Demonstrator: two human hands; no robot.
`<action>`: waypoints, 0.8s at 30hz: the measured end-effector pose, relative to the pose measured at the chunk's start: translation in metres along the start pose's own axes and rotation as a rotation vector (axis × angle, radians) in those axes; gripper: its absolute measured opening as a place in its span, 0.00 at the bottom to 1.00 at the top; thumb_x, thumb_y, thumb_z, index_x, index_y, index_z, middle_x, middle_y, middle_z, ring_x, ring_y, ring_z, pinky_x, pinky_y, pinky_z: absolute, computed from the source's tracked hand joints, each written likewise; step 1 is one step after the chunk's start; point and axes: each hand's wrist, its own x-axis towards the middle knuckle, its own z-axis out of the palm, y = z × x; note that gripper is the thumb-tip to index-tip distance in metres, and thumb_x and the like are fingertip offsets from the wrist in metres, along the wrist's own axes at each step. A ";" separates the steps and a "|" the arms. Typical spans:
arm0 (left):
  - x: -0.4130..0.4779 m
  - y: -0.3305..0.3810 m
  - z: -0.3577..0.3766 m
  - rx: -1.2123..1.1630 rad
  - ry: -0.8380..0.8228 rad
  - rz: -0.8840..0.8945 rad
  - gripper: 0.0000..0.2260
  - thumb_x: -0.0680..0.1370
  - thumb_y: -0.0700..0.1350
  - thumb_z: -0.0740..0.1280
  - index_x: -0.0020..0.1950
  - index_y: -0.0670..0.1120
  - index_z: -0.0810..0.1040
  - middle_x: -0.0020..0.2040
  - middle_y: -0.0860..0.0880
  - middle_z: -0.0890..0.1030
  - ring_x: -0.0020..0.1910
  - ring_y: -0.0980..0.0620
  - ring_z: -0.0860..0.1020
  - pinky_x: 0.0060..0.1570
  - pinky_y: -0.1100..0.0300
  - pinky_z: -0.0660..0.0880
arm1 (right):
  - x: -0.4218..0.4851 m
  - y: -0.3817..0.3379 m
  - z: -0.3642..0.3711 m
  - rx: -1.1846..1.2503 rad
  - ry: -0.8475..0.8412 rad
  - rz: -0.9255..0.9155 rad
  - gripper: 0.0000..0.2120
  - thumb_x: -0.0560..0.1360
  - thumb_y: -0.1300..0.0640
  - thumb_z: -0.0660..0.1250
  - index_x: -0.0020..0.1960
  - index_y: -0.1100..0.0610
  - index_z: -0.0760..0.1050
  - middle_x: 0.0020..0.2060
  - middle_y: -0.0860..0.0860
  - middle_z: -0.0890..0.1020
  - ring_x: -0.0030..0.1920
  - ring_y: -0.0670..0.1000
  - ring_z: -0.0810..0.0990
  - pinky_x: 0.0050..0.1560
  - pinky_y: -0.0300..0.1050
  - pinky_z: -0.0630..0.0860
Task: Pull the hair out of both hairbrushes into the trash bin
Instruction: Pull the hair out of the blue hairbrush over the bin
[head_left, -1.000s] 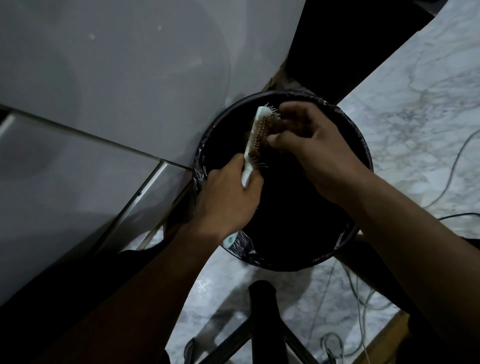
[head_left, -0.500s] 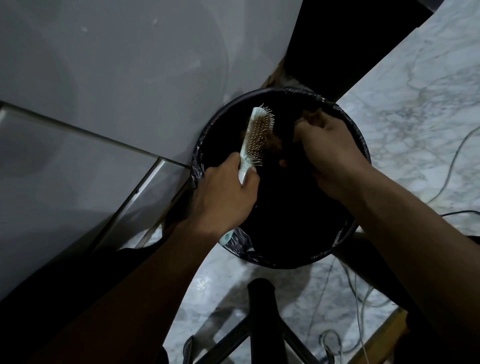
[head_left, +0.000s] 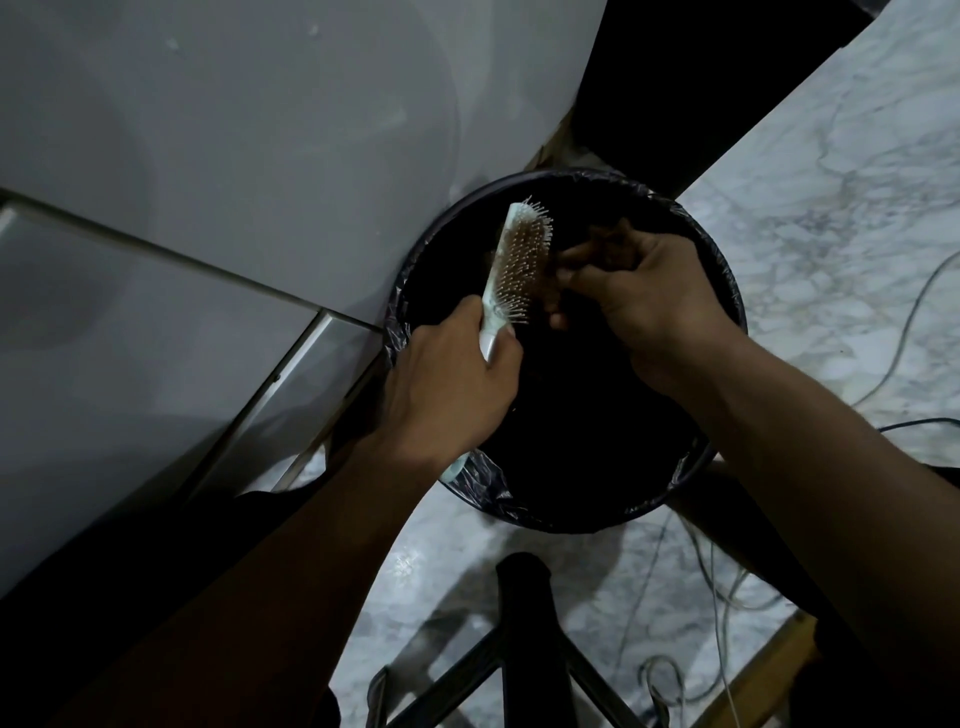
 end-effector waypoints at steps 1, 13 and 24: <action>-0.001 -0.001 0.000 0.006 -0.011 -0.008 0.10 0.81 0.56 0.60 0.47 0.51 0.73 0.37 0.51 0.80 0.34 0.49 0.80 0.33 0.53 0.75 | 0.001 -0.001 -0.002 -0.057 0.000 0.002 0.06 0.76 0.70 0.68 0.41 0.63 0.79 0.37 0.58 0.82 0.31 0.53 0.82 0.32 0.45 0.82; -0.003 0.002 -0.006 0.240 0.040 0.050 0.09 0.82 0.55 0.60 0.51 0.51 0.67 0.42 0.49 0.79 0.40 0.43 0.77 0.37 0.54 0.69 | 0.005 0.000 -0.018 -0.964 -0.169 0.082 0.23 0.73 0.52 0.70 0.67 0.53 0.74 0.58 0.55 0.80 0.54 0.56 0.78 0.52 0.46 0.74; -0.005 0.003 -0.007 0.193 -0.019 0.130 0.08 0.82 0.55 0.60 0.53 0.52 0.70 0.41 0.52 0.79 0.37 0.46 0.77 0.36 0.53 0.72 | 0.005 0.007 -0.010 -0.298 -0.298 0.112 0.16 0.75 0.54 0.74 0.50 0.68 0.82 0.45 0.60 0.87 0.46 0.58 0.86 0.55 0.52 0.81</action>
